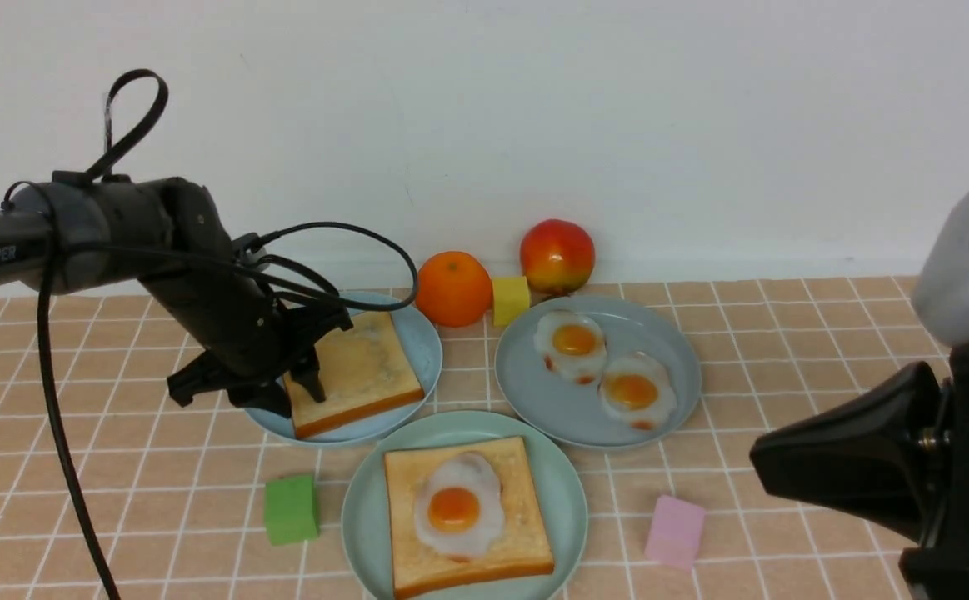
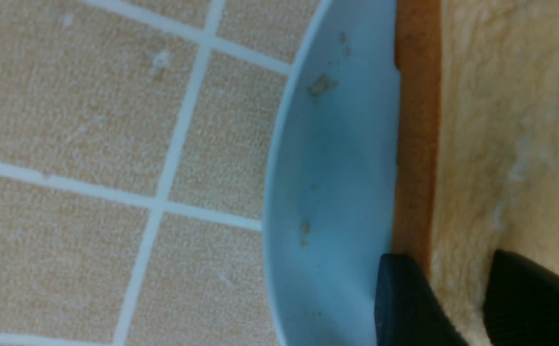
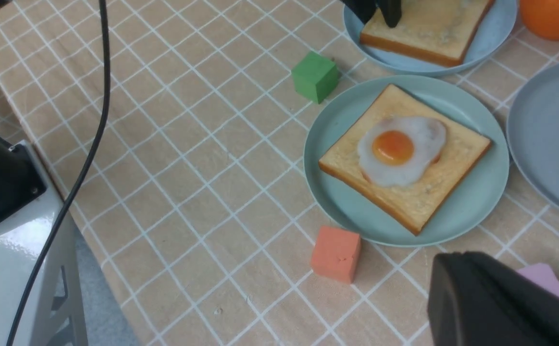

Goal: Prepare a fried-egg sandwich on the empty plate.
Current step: Use the left arm to grab a slice of bread, then use the left arm to place a slice of bread on the fried egg in the middle

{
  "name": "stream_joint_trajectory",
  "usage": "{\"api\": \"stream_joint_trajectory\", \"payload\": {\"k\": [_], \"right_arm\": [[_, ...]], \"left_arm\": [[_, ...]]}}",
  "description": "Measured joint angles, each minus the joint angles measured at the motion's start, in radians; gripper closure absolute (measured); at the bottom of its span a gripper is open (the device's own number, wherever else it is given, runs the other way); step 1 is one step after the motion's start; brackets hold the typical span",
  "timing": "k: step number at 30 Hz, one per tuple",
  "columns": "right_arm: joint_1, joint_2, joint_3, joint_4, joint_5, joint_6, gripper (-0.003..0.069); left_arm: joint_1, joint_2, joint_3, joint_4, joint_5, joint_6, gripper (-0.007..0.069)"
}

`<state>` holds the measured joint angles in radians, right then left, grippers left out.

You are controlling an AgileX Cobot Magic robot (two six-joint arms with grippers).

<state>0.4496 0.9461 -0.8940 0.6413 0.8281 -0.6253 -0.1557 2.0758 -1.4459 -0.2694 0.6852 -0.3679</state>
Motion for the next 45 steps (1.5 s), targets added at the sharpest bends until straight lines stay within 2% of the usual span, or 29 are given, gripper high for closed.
{"api": "stream_joint_trajectory", "payload": {"k": [6, 9, 14, 18, 20, 25, 29, 39, 45], "right_arm": [[0.0, 0.001, 0.0, 0.0, 0.008, 0.0, 0.0664], [0.0, 0.002, 0.0, 0.0, 0.015, 0.0, 0.0661], [0.0, 0.002, 0.0, 0.0, 0.02, 0.0, 0.0658], [0.0, 0.002, 0.0, 0.0, 0.02, 0.0, 0.0656], [0.0, 0.002, 0.0, 0.0, 0.02, 0.0, 0.0655], [0.0, 0.002, 0.0, 0.0, 0.02, 0.0, 0.065], [0.0, 0.002, 0.0, 0.0, 0.02, 0.0, 0.0647], [0.0, 0.002, 0.0, 0.0, 0.008, 0.0, 0.0636], [0.0, 0.002, 0.0, 0.0, 0.008, 0.0, 0.0627]], "left_arm": [[0.0, -0.009, 0.0, 0.005, 0.011, 0.014, 0.059], [0.0, -0.045, 0.002, 0.031, 0.039, 0.016, 0.062], [-0.025, -0.169, 0.016, 0.052, 0.073, 0.034, 0.062], [-0.12, -0.333, 0.095, 0.048, 0.037, 0.062, 0.062], [-0.21, -0.429, 0.187, 0.012, -0.022, 0.064, 0.062], [-0.315, -0.482, 0.372, -0.075, -0.152, 0.067, 0.062], [-0.331, -0.445, 0.479, -0.096, -0.229, 0.067, 0.062], [-0.331, -0.341, 0.49, -0.107, -0.279, 0.069, 0.0613], [-0.331, -0.344, 0.49, -0.107, -0.268, 0.069, 0.0546]]}}
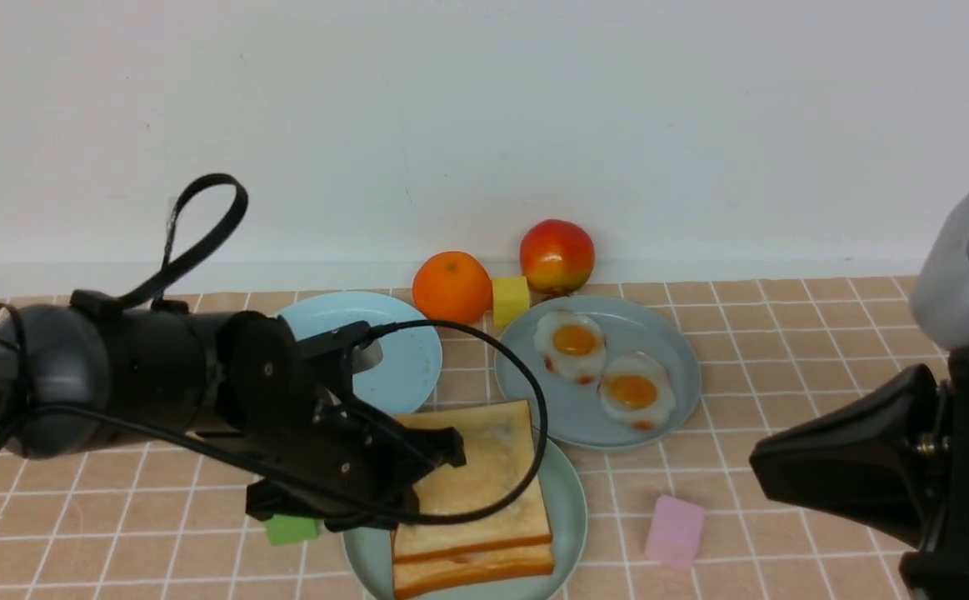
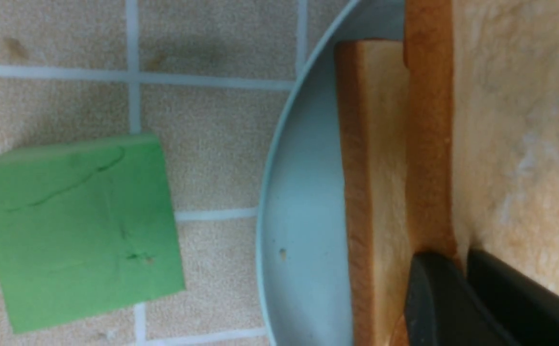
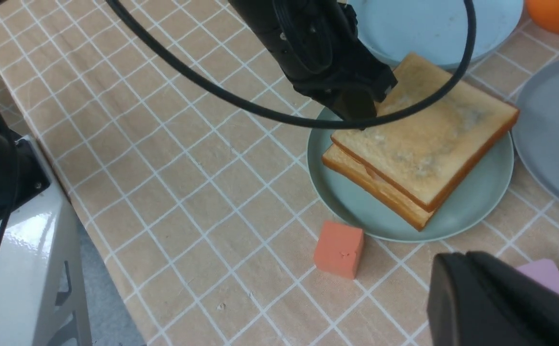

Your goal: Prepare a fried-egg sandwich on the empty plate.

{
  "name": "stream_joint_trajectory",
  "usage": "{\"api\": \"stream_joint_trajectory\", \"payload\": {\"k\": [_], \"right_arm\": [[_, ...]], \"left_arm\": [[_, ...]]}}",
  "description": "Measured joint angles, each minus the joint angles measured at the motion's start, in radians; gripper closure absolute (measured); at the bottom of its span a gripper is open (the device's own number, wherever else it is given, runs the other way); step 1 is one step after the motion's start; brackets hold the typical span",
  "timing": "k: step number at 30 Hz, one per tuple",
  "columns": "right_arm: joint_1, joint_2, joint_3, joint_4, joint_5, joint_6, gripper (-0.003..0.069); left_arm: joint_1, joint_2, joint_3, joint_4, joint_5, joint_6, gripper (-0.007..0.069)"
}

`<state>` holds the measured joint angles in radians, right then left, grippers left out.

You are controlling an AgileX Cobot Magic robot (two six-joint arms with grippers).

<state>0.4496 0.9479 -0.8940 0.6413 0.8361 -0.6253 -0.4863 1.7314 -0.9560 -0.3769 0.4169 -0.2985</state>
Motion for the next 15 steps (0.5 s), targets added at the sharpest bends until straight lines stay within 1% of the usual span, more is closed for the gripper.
{"api": "stream_joint_trajectory", "payload": {"k": [3, 4, 6, 7, 8, 10, 13, 15], "right_arm": [[0.0, 0.0, 0.0, 0.0, -0.005, 0.034, 0.0622], [0.0, 0.0, 0.0, 0.0, -0.005, 0.038, 0.0622], [0.0, 0.0, 0.0, -0.015, -0.009, 0.071, 0.0617], [0.0, 0.0, 0.0, -0.018, -0.009, 0.071, 0.0616], [0.0, 0.0, 0.0, -0.044, -0.009, 0.078, 0.0615], [0.0, -0.002, 0.0, -0.09, -0.01, 0.105, 0.061], [0.0, -0.009, 0.0, -0.125, -0.011, 0.155, 0.0606], [0.0, -0.03, 0.0, -0.161, -0.005, 0.227, 0.0602]], "left_arm": [[0.0, -0.021, 0.0, 0.0, 0.026, 0.0, 0.0473], [0.0, -0.023, 0.0, 0.0, 0.028, 0.0, 0.0468], [0.0, -0.058, 0.001, 0.001, 0.061, 0.0, 0.0393], [0.0, -0.058, 0.001, 0.001, 0.061, 0.0, 0.0393], [0.0, -0.081, 0.002, 0.002, 0.072, 0.0, 0.0361], [0.0, -0.126, 0.001, 0.014, 0.079, 0.0, 0.0328], [0.0, -0.177, 0.001, 0.025, 0.082, 0.001, 0.0316], [0.0, -0.248, 0.001, 0.042, 0.101, 0.014, 0.0323]]}}
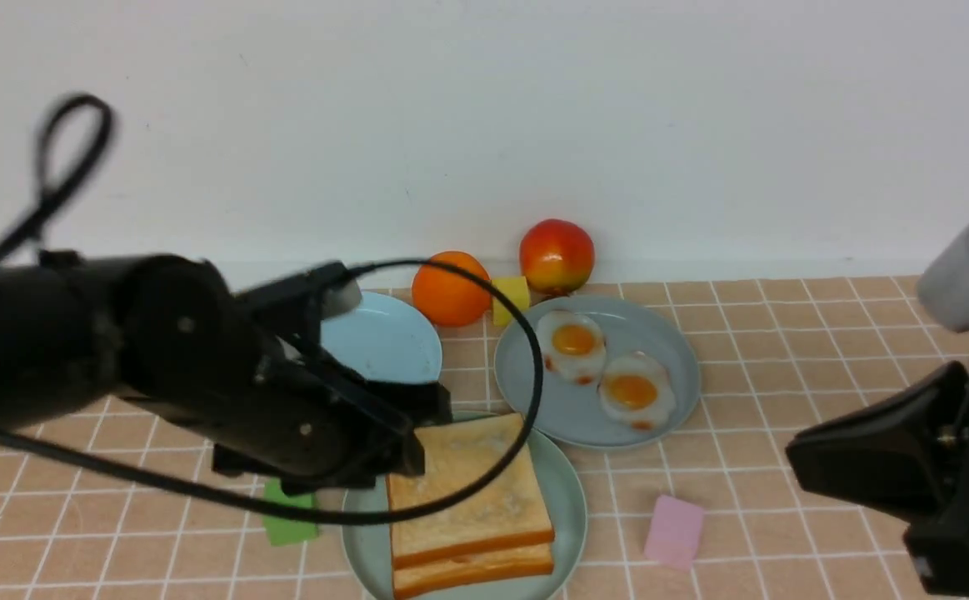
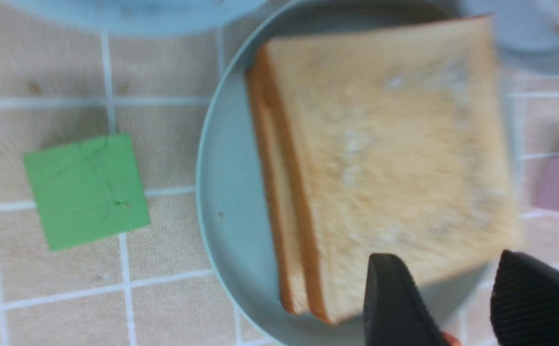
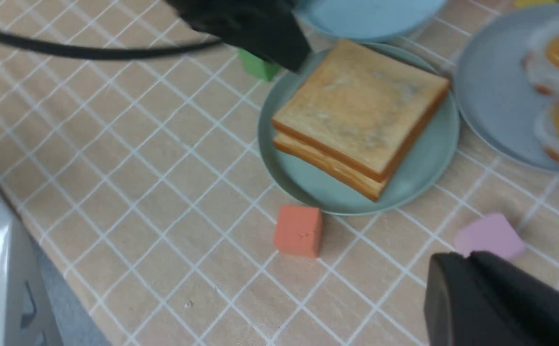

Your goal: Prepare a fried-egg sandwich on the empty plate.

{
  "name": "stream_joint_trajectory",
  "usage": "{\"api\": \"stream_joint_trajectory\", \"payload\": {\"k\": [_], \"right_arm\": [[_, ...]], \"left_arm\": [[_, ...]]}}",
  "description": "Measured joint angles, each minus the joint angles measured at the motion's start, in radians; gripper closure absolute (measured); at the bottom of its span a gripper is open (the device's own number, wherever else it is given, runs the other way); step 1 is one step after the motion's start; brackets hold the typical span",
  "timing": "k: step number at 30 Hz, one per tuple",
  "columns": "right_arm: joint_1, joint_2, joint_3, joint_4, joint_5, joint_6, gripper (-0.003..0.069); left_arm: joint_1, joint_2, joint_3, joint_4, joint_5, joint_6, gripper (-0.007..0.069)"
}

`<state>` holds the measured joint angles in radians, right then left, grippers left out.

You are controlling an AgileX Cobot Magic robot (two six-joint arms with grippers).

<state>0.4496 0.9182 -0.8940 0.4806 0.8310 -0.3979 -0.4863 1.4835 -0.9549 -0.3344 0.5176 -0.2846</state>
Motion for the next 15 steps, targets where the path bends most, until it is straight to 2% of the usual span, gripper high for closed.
{"api": "stream_joint_trajectory", "payload": {"k": [2, 8, 9, 11, 15], "right_arm": [[0.0, -0.016, 0.001, -0.006, 0.005, 0.023, 0.06], [0.0, -0.206, 0.096, -0.006, -0.047, 0.056, 0.0591], [0.0, -0.303, 0.167, -0.006, -0.106, 0.057, 0.0589], [0.0, -0.344, 0.197, -0.006, -0.136, 0.057, 0.0588], [0.0, -0.568, 0.36, -0.003, -0.224, 0.057, 0.0584]], "left_arm": [[0.0, -0.03, 0.001, 0.008, 0.013, 0.011, 0.0331], [0.0, -0.256, 0.009, 0.024, 0.151, 0.037, 0.0443], [0.0, -0.37, 0.027, 0.021, 0.198, 0.037, 0.0498], [0.0, -0.414, 0.039, 0.015, 0.214, 0.037, 0.0519], [0.0, -0.676, 0.155, -0.024, 0.287, 0.037, 0.0627]]}}
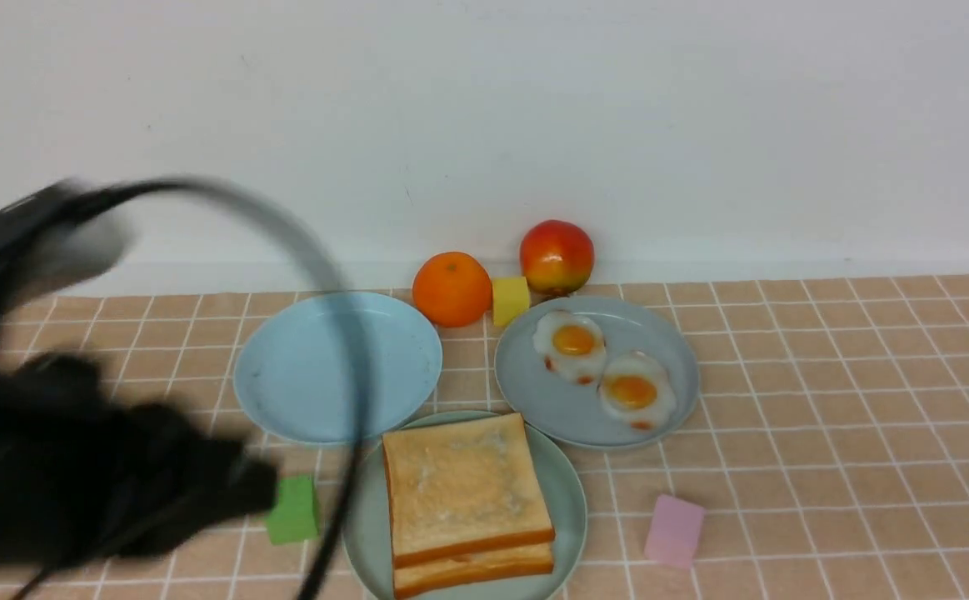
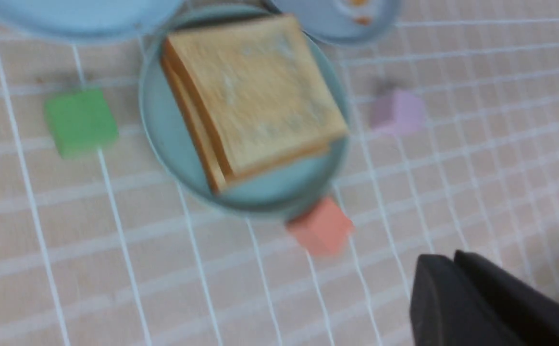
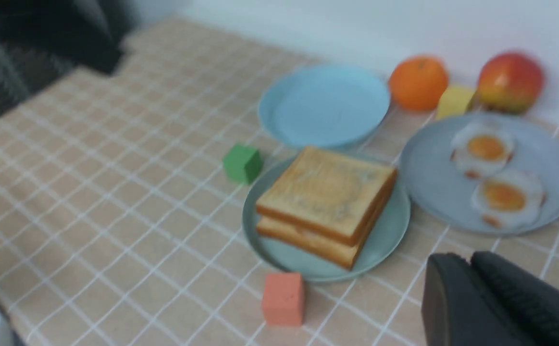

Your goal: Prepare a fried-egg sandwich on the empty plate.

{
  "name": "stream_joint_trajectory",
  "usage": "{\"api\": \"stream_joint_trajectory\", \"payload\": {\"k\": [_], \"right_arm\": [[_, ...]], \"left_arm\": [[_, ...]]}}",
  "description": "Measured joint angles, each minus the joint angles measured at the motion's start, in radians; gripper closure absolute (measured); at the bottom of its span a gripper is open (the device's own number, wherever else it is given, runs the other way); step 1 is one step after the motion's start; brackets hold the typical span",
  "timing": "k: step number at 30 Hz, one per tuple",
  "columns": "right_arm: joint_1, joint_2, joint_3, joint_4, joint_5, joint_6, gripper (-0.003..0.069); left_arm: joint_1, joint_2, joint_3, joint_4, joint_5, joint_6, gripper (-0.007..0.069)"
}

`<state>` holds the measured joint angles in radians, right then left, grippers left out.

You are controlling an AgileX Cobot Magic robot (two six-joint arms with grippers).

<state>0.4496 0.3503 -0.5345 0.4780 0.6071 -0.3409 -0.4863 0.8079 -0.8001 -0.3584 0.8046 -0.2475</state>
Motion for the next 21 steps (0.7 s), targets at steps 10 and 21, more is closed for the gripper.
{"api": "stream_joint_trajectory", "payload": {"k": [10, 21], "right_arm": [[0.0, -0.288, 0.158, 0.013, 0.046, 0.051, 0.0647], [0.0, -0.293, 0.159, 0.005, 0.038, 0.055, 0.0673]], "left_arm": [[0.0, -0.5, 0.261, -0.082, 0.12, -0.029, 0.0638], [0.0, -0.522, 0.264, -0.052, -0.007, -0.024, 0.0638]]}}
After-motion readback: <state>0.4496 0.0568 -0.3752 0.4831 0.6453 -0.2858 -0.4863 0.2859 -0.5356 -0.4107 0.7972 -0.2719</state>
